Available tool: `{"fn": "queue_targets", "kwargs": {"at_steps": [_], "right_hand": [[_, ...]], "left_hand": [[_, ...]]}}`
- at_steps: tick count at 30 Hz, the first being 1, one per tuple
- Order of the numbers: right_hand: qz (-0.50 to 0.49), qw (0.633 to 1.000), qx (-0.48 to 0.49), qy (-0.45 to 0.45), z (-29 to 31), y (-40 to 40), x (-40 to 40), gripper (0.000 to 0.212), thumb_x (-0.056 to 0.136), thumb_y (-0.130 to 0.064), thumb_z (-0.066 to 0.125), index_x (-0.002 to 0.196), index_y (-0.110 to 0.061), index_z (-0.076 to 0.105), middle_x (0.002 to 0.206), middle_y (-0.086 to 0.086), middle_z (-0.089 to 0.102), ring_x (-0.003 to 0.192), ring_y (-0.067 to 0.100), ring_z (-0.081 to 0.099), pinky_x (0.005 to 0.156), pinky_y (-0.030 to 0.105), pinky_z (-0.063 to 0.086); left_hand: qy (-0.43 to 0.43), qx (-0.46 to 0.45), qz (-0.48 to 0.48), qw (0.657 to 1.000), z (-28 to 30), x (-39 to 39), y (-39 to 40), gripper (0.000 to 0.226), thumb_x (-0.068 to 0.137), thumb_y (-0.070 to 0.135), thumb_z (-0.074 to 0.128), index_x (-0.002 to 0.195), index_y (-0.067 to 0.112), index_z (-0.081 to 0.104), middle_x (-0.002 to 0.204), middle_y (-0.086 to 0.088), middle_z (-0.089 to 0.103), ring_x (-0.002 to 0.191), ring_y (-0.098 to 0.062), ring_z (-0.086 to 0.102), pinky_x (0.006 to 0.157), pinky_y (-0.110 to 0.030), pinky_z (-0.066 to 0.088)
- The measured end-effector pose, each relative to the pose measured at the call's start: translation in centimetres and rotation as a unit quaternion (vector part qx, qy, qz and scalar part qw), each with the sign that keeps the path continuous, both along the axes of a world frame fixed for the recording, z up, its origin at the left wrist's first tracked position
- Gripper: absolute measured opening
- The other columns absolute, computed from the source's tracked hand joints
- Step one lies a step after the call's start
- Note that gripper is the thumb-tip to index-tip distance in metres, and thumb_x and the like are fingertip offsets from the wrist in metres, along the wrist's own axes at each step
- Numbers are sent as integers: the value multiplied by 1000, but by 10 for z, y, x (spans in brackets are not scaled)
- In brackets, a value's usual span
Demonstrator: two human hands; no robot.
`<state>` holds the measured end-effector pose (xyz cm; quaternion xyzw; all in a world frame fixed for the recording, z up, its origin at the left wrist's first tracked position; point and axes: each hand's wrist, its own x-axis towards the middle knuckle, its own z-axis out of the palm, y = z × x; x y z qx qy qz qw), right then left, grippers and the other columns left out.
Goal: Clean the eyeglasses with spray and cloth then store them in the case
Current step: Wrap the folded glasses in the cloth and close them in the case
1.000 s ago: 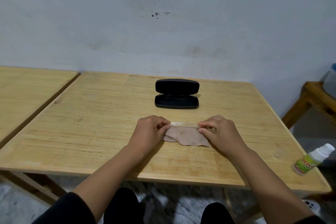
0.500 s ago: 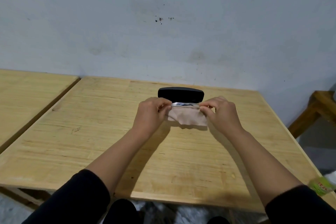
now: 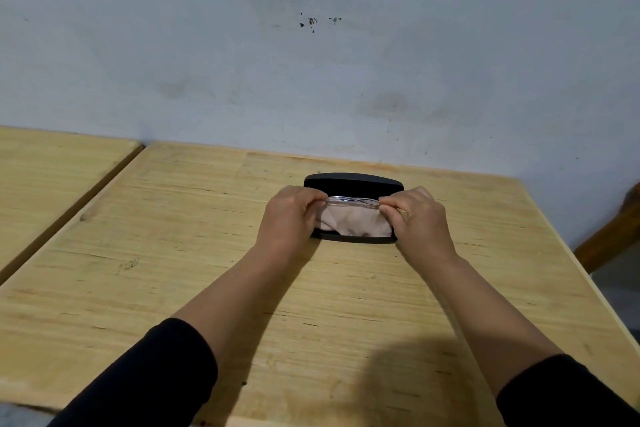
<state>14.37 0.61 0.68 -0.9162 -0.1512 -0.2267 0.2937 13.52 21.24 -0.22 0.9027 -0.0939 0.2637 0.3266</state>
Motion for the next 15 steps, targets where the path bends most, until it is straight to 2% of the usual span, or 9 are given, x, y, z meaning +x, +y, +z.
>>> {"fn": "queue_targets", "kwargs": {"at_steps": [5,10,15], "right_hand": [[0,1000,-6,28,-7,-1,5,10,83,-12,65,88,-12,74,85,2,73,89,20,56,73,19,34],[-4,998,-5,64,-5,0,6,13,85,-15,64,91,-13,74,86,1,72,88,12,48,72,18,30],[-8,997,-4,76,-2,2,6,14,85,-15,63,93,-13,74,86,2,71,92,20,54,75,23,36]], "left_hand": [[28,15,1,1000,-6,2,-1,15,84,10,64,96,10,72,88,-10,72,85,-24,64,77,-23,44],[51,29,-2,998,-6,5,0,15,86,12,62,98,10,71,86,-10,72,83,-24,63,74,-23,42],[68,35,-2,997,-3,7,-1,17,88,13,59,101,8,70,90,-11,71,84,-25,62,74,-22,40]]}}
